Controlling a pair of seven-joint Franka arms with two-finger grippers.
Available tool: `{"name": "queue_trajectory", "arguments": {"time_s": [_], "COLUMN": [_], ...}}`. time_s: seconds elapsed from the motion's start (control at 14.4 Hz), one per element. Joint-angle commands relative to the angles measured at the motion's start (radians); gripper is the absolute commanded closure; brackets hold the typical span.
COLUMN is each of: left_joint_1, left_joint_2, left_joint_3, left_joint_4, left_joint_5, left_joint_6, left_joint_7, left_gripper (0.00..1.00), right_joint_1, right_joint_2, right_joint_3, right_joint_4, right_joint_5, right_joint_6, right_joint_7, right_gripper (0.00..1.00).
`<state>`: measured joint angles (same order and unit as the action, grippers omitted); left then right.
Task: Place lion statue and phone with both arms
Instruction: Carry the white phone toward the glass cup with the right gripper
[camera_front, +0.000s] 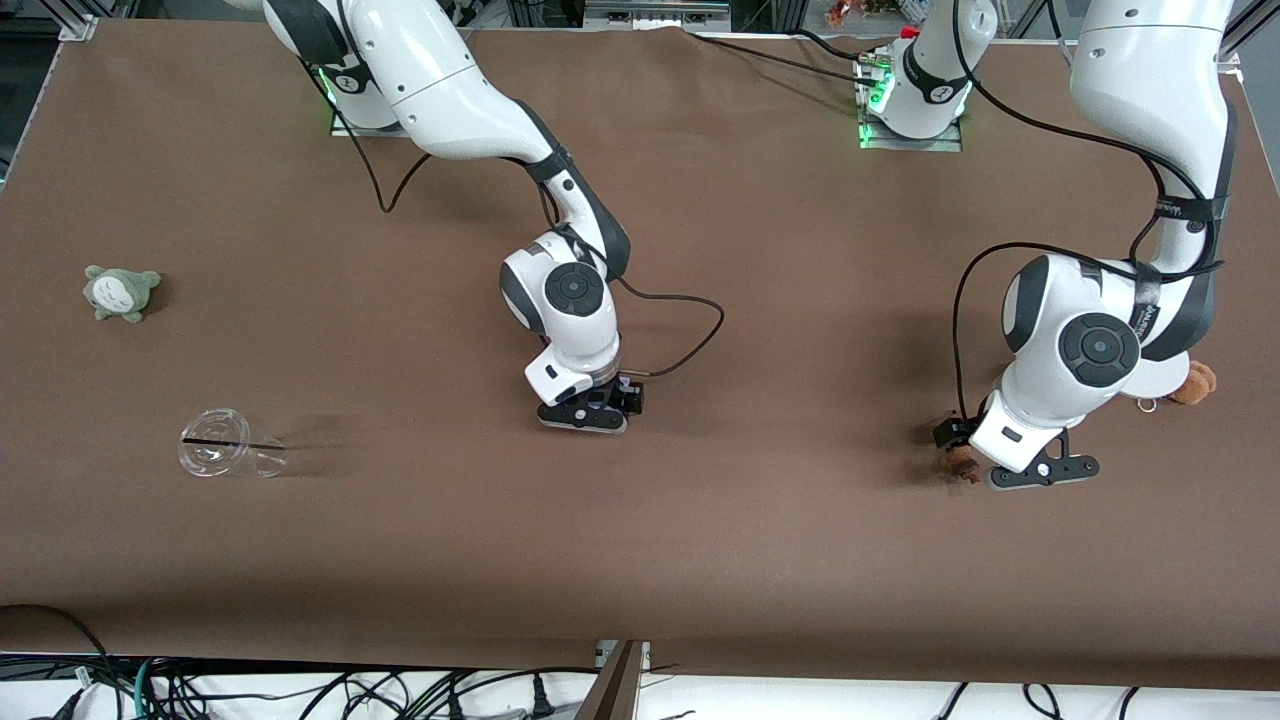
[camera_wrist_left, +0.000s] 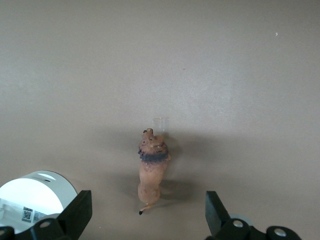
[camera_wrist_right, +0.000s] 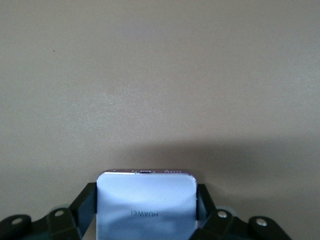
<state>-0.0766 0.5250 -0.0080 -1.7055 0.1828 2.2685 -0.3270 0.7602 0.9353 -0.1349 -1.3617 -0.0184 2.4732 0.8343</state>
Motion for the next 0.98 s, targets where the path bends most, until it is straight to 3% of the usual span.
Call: {"name": "queue_trajectory", "arguments": {"time_s": [0.0,0.14,0.49,0.91], "left_joint_1": [0.008,0.008,0.011,0.011], "left_joint_2": [-0.062,-0.079,-0.089,-0.089], "left_joint_3": [-0.017,-0.018,-0.018,-0.018], "left_joint_4": [-0.023,-0.023,-0.023,-0.023], "left_joint_5": [0.009,0.009,0.007,0.004], "left_joint_6": [-0.05,-0.063,-0.078,-0.084], "left_joint_7": [0.013,0.013,0.054,0.065], "left_gripper": [0.0,0.0,0.0,0.0], "right_joint_1": [-0.028,-0.119,-0.258,-0.401], "right_joint_2": [-0.027,-0.088,-0.13,-0.147], "right_joint_3": [-0.028,-0.02,-0.025,-0.026], "right_joint_4": [0.03,0.03,-0.007,-0.037], "right_joint_5": [-0.005,0.003,0.021,0.023], "right_joint_6": [-0.034,-0.144,-0.207,-0.296], "right_joint_7": [-0.09,-0.252,-0.527,-0.664], "right_gripper": [0.79,0.79,0.79,0.78]}}
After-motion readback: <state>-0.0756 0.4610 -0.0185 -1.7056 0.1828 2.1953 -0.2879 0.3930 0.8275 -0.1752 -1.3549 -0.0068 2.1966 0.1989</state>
